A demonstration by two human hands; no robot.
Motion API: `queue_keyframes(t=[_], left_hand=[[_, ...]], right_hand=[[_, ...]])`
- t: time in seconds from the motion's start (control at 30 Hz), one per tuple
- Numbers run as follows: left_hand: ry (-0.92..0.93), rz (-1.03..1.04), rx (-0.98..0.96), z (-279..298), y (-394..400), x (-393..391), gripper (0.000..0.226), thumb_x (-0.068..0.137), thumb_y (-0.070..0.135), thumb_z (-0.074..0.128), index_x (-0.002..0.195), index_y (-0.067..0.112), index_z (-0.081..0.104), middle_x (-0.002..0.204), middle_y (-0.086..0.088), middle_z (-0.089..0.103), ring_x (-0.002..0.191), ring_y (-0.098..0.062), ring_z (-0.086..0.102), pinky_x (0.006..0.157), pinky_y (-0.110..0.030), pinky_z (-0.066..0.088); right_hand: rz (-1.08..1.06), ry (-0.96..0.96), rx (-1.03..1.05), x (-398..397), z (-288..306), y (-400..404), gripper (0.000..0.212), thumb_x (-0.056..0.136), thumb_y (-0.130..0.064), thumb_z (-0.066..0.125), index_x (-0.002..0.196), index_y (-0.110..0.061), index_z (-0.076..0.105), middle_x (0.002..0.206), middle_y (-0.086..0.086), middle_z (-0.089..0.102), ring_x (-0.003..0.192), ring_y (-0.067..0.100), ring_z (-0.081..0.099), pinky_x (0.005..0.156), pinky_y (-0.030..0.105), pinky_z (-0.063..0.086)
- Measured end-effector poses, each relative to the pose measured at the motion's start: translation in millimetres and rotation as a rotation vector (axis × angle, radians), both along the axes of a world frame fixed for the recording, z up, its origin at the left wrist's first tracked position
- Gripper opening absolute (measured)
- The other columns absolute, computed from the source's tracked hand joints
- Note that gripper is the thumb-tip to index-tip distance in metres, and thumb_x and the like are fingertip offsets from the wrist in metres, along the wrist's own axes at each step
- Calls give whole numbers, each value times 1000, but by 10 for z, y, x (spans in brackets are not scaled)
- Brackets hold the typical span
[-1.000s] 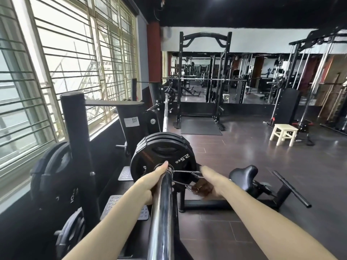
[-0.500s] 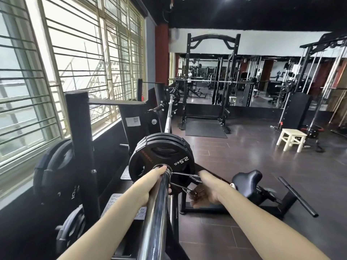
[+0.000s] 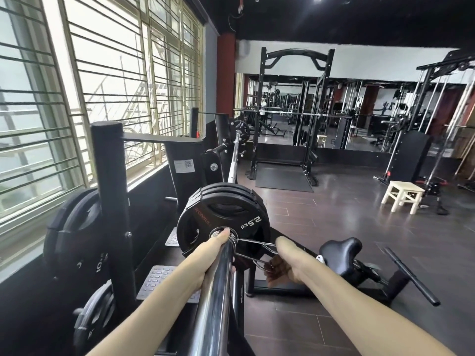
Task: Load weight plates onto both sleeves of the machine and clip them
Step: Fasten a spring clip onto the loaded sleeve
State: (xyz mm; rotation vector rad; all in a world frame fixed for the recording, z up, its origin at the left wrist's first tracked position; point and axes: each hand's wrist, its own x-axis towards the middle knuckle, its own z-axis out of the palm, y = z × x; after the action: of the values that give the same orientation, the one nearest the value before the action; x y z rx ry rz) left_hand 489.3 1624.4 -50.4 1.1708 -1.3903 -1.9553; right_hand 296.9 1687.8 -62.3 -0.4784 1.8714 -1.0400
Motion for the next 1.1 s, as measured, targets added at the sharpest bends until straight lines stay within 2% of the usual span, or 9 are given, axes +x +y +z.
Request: queue_keyframes(t=[0.27, 0.33, 0.43, 0.5, 0.57, 0.63, 0.73, 0.87, 1.1], left_hand=[[-98, -11, 12, 44, -38, 68, 68, 88, 65, 60, 111, 2, 68, 82, -11, 76, 72, -26, 72, 70, -37, 60], [-386, -5, -229, 111, -7, 106, 79, 86, 77, 47, 114, 5, 65, 97, -9, 74, 85, -25, 71, 76, -35, 58], [-797, 201, -880, 372, 58, 255, 63, 91, 75, 33, 104, 19, 61, 96, 3, 69, 88, -21, 64, 75, -33, 47], [-673, 399, -1192, 654, 113, 395, 46, 95, 65, 43, 109, 24, 58, 100, 8, 68, 89, -17, 61, 74, -33, 45], [-618, 391, -1399, 851, -25, 469, 53, 93, 63, 51, 129, 24, 54, 125, 4, 62, 116, -21, 55, 90, -40, 47], [-728, 127, -1366, 905, -287, 452, 75, 89, 70, 49, 149, 27, 40, 152, 1, 42, 142, -25, 35, 111, -47, 36], [-717, -148, -1156, 763, -582, 357, 84, 88, 72, 43, 158, 28, 26, 164, 1, 27, 149, -23, 28, 120, -40, 25], [-601, -94, -1175, 570, -766, 340, 71, 96, 58, 47, 157, 26, 31, 159, 3, 34, 142, -20, 39, 114, -31, 29], [-530, -155, -1051, 540, -903, 329, 81, 92, 67, 48, 158, 26, 26, 161, 5, 33, 143, -19, 39, 118, -38, 31]], right_hand=[[24, 20, -10, 59, 79, 51, 45, 96, -31, 34, 97, 2, 64, 79, 19, 70, 70, 34, 68, 66, 41, 60], [80, 221, -18, 50, 156, 113, 46, 96, -40, 40, 116, -5, 63, 100, 13, 71, 89, 30, 67, 79, 35, 53], [152, 504, -227, -20, 373, 256, 58, 96, -31, 51, 151, -17, 38, 143, 3, 50, 129, 22, 48, 98, 31, 37], [302, 547, -355, -13, 556, 321, 77, 94, -36, 59, 158, -27, 16, 162, -3, 24, 145, 20, 30, 108, 33, 31], [399, 612, -376, 27, 716, 281, 97, 88, -52, 67, 160, -32, 4, 166, -8, 9, 152, 19, 15, 118, 41, 23], [426, 721, -378, 110, 822, 132, 109, 81, -65, 69, 160, -30, 2, 168, -8, 4, 154, 16, 8, 123, 43, 16], [461, 792, -360, 273, 851, -115, 103, 85, -61, 66, 161, -20, 11, 167, -4, 12, 152, 15, 16, 122, 35, 18], [397, 831, -353, 326, 834, -229, 92, 90, -54, 65, 159, -15, 20, 161, -2, 25, 144, 17, 32, 112, 29, 26], [395, 755, -338, 167, 721, -305, 121, 50, -97, 58, 148, -30, 37, 146, -3, 49, 131, 18, 50, 112, 45, 40]])
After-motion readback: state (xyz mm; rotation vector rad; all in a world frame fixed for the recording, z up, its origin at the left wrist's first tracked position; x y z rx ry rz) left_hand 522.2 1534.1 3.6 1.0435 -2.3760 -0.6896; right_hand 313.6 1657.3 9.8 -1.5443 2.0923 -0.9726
